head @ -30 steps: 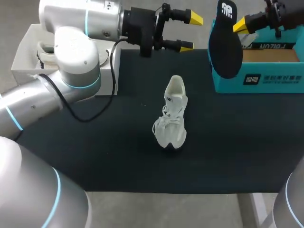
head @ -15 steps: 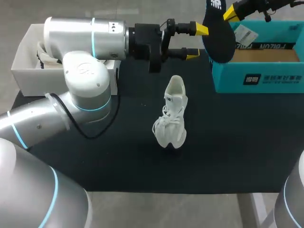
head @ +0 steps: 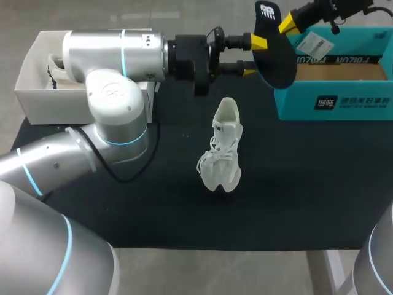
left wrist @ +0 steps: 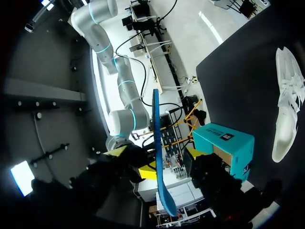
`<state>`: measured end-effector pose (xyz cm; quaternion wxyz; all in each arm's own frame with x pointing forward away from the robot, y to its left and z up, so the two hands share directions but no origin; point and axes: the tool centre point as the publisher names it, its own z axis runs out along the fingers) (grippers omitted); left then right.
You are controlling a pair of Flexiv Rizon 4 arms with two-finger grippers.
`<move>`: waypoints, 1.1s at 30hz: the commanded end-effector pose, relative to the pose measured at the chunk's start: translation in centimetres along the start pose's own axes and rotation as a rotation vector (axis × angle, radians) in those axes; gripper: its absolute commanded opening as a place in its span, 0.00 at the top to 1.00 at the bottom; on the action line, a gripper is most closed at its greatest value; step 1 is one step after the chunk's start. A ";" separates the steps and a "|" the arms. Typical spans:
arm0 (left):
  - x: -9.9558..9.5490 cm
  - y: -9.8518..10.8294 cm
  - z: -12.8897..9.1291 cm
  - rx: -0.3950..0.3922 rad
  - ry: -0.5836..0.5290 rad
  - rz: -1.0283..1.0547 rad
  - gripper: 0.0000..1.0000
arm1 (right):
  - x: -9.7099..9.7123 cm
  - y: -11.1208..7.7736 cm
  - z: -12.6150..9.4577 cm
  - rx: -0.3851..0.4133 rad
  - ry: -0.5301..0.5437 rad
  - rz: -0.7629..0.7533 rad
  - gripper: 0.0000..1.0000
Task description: Take the shoe out of the shoebox, open the shoe tongue, remove and reinsert the insole, then place the shoe into the shoebox
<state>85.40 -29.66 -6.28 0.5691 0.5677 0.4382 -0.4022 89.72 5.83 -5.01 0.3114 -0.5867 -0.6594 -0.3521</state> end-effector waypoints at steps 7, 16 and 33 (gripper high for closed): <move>0.2 0.6 0.9 0.020 0.005 -0.003 0.51 | 0.6 -1.1 1.1 0.005 0.016 -0.001 1.00; 0.6 0.5 0.8 0.005 0.012 -0.005 1.00 | 0.2 -1.3 1.6 -0.009 0.029 0.020 1.00; 1.2 0.9 -0.2 0.007 -0.031 -0.057 1.00 | 1.1 -2.2 -0.6 -0.151 0.105 -0.027 0.00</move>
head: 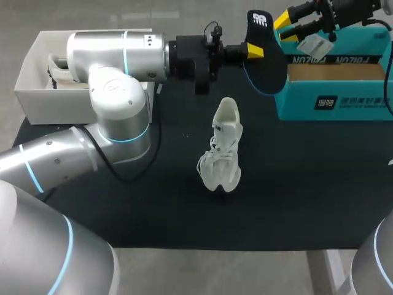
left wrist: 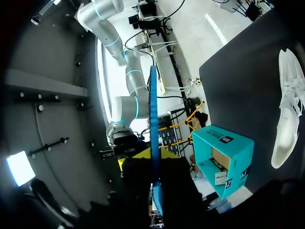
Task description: Take the shoe out of the shoebox, open the shoe tongue, remove and reinsert the insole, then place the shoe into the shoebox
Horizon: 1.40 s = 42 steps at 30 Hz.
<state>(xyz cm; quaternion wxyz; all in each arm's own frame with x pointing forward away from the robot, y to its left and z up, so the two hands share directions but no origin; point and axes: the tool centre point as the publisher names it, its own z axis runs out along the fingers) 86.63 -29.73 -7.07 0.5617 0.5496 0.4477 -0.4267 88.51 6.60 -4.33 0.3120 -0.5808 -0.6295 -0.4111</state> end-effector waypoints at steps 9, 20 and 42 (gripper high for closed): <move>-0.2 -0.2 -1.3 0.052 -0.045 -0.032 1.00 | 0.2 -1.8 -2.5 -0.100 0.125 -0.130 0.00; -1.0 0.0 -2.6 0.078 -0.087 -0.053 1.00 | -0.4 -3.3 -2.8 -0.152 0.231 -0.144 0.00; -2.0 -0.2 -3.0 0.089 -0.109 -0.035 1.00 | -1.1 -4.2 -2.5 -0.188 0.278 -0.025 0.00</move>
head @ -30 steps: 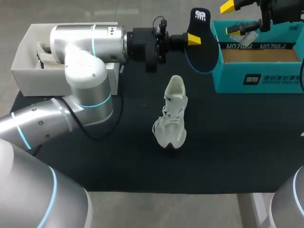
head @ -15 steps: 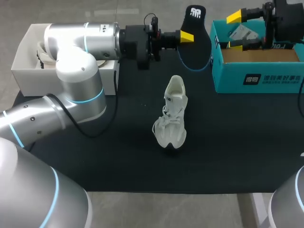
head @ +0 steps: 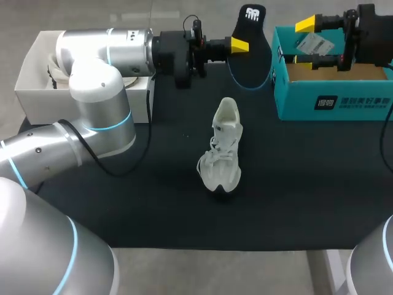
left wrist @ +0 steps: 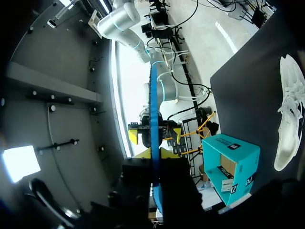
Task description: Take the shoe out of the shoebox, open the shoe tongue, remove and reinsert the insole, then place the shoe into the shoebox
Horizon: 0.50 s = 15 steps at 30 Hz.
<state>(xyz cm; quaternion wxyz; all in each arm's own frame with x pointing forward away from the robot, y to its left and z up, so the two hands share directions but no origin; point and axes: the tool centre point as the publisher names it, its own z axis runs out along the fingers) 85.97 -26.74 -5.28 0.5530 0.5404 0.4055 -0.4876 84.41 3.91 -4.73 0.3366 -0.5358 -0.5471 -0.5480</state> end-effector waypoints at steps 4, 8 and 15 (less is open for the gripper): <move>-0.4 -0.4 0.0 -0.004 0.018 0.014 1.00 | 0.0 -0.1 0.0 -0.004 -0.002 0.000 0.00; -0.5 -0.3 0.0 -0.013 0.015 -0.024 1.00 | 0.0 -0.1 0.0 -0.004 -0.002 0.000 0.00; -0.5 0.5 -0.1 -0.073 0.022 -0.305 1.00 | 0.0 -0.1 0.0 -0.004 -0.002 0.000 0.00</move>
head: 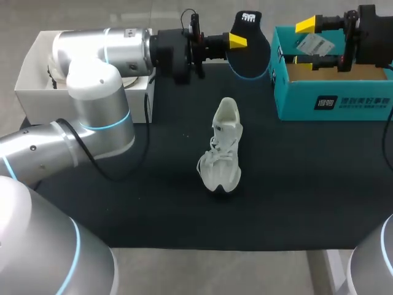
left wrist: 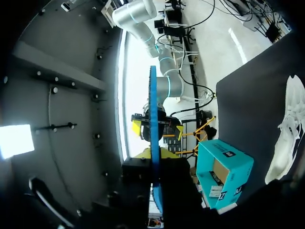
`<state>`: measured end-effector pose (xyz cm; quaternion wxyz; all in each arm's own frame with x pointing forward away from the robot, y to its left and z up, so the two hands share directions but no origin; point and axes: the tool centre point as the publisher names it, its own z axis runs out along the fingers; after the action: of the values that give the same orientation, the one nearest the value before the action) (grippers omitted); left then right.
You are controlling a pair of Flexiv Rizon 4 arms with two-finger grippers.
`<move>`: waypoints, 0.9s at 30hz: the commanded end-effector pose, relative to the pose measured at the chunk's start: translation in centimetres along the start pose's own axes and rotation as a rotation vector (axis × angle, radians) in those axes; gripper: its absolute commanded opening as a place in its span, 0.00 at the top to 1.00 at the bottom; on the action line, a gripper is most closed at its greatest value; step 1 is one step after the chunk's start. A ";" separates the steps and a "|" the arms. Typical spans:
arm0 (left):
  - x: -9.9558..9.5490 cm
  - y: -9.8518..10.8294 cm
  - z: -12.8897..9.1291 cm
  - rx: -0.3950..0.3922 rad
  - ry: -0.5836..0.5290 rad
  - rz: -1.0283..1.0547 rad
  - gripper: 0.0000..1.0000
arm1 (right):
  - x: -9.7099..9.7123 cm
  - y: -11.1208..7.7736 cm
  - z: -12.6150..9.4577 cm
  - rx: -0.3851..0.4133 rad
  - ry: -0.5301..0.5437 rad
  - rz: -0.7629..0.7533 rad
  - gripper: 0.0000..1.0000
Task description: Take the shoe out of the shoebox, open the shoe tongue, remove and reinsert the insole, then place the shoe into the shoebox
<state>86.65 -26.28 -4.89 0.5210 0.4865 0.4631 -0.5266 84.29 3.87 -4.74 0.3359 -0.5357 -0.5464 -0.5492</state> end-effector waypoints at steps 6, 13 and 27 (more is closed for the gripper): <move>-0.2 -0.2 0.3 -0.026 0.028 -0.124 1.00 | 0.0 0.0 0.1 -0.001 -0.003 0.001 0.00; -1.0 0.6 0.7 0.015 0.074 -0.482 1.00 | 0.0 0.0 0.1 -0.001 -0.003 0.001 0.00; -3.4 -0.8 0.6 0.186 0.173 -0.756 1.00 | 0.0 0.0 0.1 -0.001 -0.003 0.001 0.00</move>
<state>84.88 -26.65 -1.67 0.3126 0.3692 0.5750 -0.6598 84.27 3.87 -4.71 0.3356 -0.5365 -0.5468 -0.5482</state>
